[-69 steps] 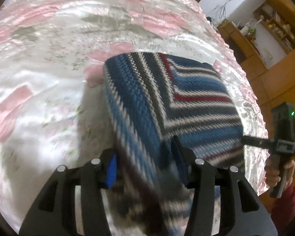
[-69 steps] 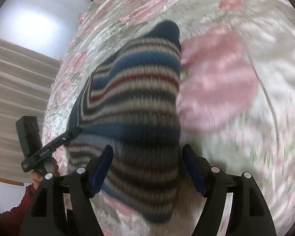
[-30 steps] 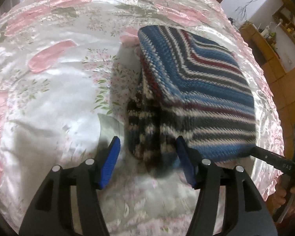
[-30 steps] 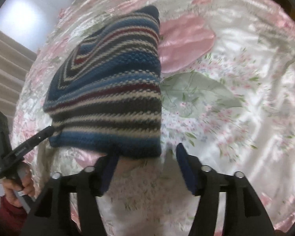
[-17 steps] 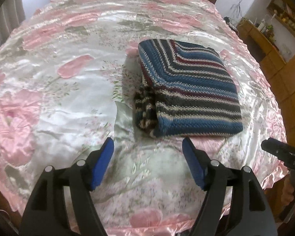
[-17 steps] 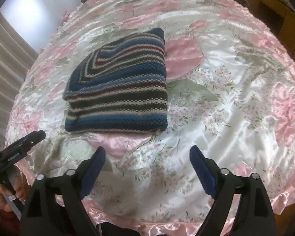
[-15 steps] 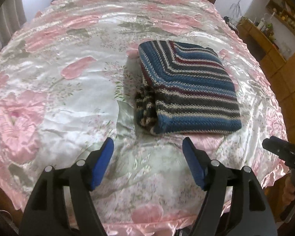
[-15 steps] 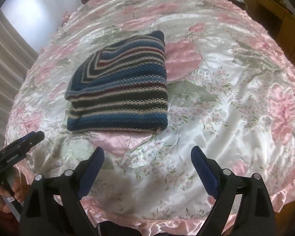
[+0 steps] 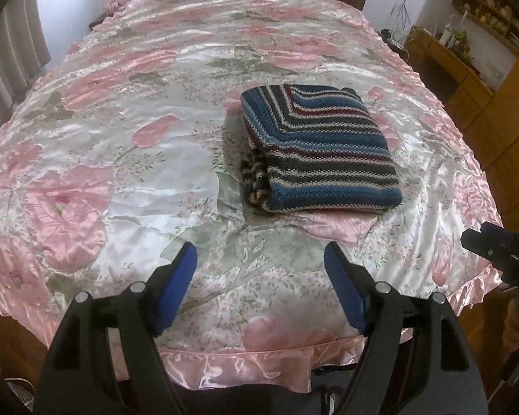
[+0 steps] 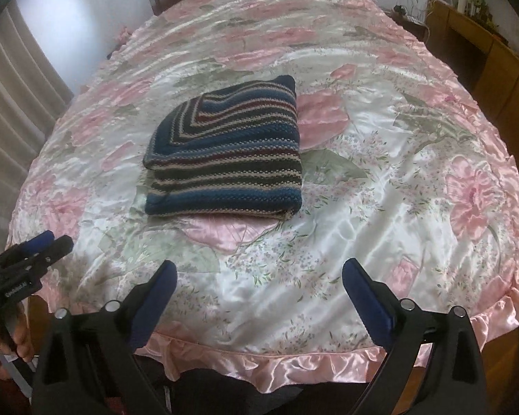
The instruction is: Fold small clothes
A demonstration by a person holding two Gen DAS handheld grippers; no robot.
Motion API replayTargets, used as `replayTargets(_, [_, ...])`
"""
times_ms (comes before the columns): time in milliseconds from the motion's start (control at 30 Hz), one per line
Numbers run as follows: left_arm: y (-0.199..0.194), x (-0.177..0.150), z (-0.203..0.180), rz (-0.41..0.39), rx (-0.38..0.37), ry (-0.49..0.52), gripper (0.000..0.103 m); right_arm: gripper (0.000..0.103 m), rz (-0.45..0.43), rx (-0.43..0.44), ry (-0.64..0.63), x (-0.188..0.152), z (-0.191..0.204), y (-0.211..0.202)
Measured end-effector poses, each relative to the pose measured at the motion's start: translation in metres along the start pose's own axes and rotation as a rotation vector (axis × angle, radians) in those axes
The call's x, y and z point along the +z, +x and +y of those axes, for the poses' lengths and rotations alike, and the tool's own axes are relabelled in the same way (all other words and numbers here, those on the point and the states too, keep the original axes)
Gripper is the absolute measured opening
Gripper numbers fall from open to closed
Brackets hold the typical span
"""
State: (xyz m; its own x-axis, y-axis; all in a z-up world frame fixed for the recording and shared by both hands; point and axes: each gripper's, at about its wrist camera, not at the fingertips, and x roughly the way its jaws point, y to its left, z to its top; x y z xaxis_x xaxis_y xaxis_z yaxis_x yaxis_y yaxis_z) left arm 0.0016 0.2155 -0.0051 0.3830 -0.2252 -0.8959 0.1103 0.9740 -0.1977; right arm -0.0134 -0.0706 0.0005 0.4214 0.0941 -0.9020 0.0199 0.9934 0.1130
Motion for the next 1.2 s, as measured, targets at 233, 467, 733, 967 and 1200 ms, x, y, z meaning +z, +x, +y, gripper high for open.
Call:
replayTargets(233, [-0.019,-0.008,0.000,-0.025,0.011,-0.011,0.078,0.097,-0.016,0.001,-0.018,-0.006,0.011,-0.019])
replayTargets(467, [-0.038,-0.012,-0.005,-0.054,0.020,-0.007,0.080,0.097,-0.031,0.011,-0.020,-0.011,0.019,-0.033])
replayTargets(733, [-0.056,-0.013,-0.011,-0.095,0.017,0.007,0.081,0.097,-0.049,0.014,-0.029,-0.013,0.026,-0.044])
replayTargets(967, [-0.059,-0.013,-0.010,-0.099,0.021,0.007,0.081,0.098,-0.054,0.006,-0.030,-0.011,0.027,-0.047])
replayTargets(1200, [-0.060,-0.014,-0.012,-0.100,0.029,0.011,0.081,0.099,-0.050,-0.001,-0.033,-0.010,0.028,-0.046])
